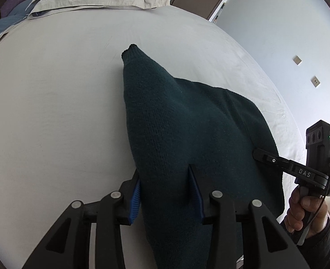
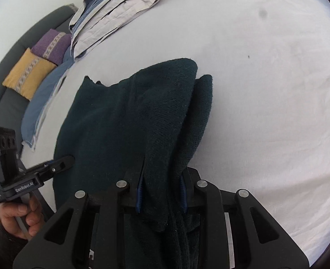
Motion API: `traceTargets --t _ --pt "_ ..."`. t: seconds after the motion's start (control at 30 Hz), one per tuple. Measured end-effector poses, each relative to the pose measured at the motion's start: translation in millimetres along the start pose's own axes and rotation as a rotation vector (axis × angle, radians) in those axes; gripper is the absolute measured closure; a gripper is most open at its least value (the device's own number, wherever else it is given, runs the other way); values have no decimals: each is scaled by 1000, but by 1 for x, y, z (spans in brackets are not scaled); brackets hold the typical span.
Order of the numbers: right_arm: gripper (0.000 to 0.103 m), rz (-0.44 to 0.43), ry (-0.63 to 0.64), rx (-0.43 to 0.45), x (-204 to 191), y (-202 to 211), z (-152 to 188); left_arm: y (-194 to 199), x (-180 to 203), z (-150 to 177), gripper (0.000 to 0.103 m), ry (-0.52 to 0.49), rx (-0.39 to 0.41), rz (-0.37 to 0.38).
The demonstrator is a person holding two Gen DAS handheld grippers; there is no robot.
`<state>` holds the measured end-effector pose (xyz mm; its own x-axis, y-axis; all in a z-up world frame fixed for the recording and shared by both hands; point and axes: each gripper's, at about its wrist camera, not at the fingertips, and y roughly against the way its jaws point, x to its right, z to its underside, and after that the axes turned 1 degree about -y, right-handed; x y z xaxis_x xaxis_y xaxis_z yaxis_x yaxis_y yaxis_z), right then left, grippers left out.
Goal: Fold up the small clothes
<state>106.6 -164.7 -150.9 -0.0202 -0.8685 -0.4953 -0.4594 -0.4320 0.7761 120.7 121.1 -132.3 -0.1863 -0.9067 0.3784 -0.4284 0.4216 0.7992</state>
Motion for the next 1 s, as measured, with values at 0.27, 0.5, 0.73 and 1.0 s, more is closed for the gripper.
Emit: traceTargets --t 0.27,0.5,0.73,1.0 --pt "68 -136 -64 27 27 -17 2 -3 -14 6 41 52 24 18" --pt "57 -53 -109 123 25 34 15 27 -11 19 38 79 114 -32" --pt "57 16 -22 113 10 45 33 27 1 25 38 71 126 -45" --pt "56 -8 -121 129 38 51 59 63 11 34 35 29 218 -84"
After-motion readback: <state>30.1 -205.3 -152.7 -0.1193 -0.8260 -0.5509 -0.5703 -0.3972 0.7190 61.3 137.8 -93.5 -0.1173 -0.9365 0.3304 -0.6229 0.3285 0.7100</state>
